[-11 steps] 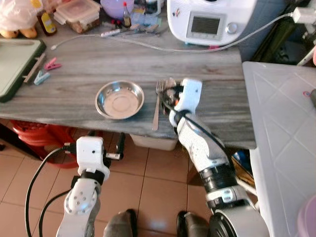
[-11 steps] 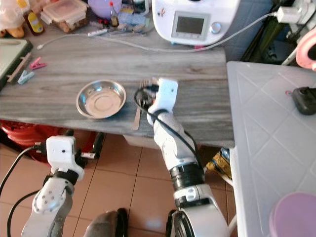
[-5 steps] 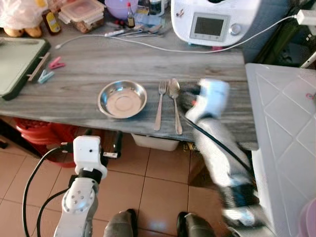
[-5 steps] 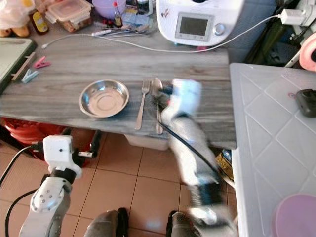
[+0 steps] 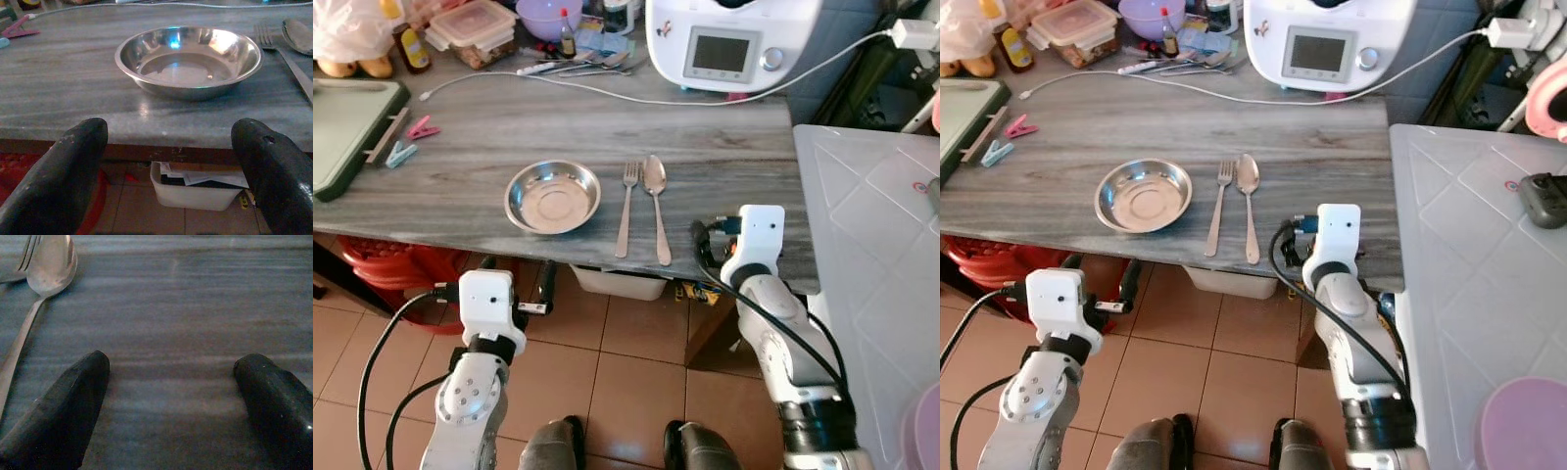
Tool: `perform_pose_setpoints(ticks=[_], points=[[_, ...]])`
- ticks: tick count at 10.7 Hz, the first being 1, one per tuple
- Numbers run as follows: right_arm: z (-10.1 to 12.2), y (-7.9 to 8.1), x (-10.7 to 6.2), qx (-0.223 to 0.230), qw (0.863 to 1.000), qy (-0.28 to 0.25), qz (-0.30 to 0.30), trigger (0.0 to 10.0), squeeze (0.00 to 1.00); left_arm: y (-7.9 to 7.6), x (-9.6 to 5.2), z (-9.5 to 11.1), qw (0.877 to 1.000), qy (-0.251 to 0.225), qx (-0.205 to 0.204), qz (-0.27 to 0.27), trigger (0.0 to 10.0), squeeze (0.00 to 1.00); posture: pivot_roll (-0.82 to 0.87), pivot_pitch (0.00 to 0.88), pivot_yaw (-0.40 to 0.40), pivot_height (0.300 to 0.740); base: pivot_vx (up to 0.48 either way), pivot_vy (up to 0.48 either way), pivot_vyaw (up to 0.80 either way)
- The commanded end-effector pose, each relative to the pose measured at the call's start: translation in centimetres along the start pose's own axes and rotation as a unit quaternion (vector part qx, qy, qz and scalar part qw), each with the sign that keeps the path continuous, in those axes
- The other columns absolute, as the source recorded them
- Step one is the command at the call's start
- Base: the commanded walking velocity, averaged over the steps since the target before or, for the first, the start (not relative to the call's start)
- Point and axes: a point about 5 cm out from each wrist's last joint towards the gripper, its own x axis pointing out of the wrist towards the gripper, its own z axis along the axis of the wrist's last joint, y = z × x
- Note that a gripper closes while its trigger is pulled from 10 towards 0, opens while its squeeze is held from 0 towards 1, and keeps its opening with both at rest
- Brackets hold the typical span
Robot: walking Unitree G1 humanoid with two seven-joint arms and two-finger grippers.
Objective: Setting the table
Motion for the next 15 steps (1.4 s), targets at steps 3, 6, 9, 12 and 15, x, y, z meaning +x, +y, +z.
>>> perform_pose_setpoints(ticks=[3, 6, 9, 12, 15], points=[[-1.5, 1.4, -0.4, -0.025, 0.997, 0.05, 0.049, 10.0, 1.0, 0.1, -0.5, -0.2, 1.0, 0.011, 0.003, -0.002, 10.0, 0.0, 0.09, 0.185, 0.041, 0.74, 0.0, 0.0, 0.0], [-1.4, 2.4, -0.7, -0.04, 0.993, 0.055, 0.094, 10.0, 1.0, 0.0, -0.5, -0.3, 1.0, 0.013, 0.002, -0.003, 10.0, 0.0, 0.09, 0.189, 0.041, 0.74, 0.0, 0.0, 0.0], [-1.2, 3.0, -0.2, -0.061, 0.989, 0.056, 0.121, 10.0, 1.0, -0.1, -0.5, -0.3, 1.0, 0.015, 0.002, -0.003, 10.0, 0.0, 0.09, 0.191, 0.04, 0.74, 0.0, 0.0, 0.0], [-1.1, 4.0, 0.2, -0.075, 0.985, 0.051, 0.145, 10.0, 1.0, -0.1, -0.5, -0.4, 1.0, 0.018, 0.003, -0.002, 10.0, 0.0, 0.09, 0.192, 0.039, 0.74, 0.0, 0.0, 0.0], [-1.0, 4.2, 0.3, -0.075, 0.985, 0.047, 0.151, 10.0, 1.0, 0.0, -0.5, -0.5, 1.0, 0.018, 0.004, -0.001, 10.0, 0.0, 0.09, 0.191, 0.041, 0.74, 0.0, 0.0, 0.0]])
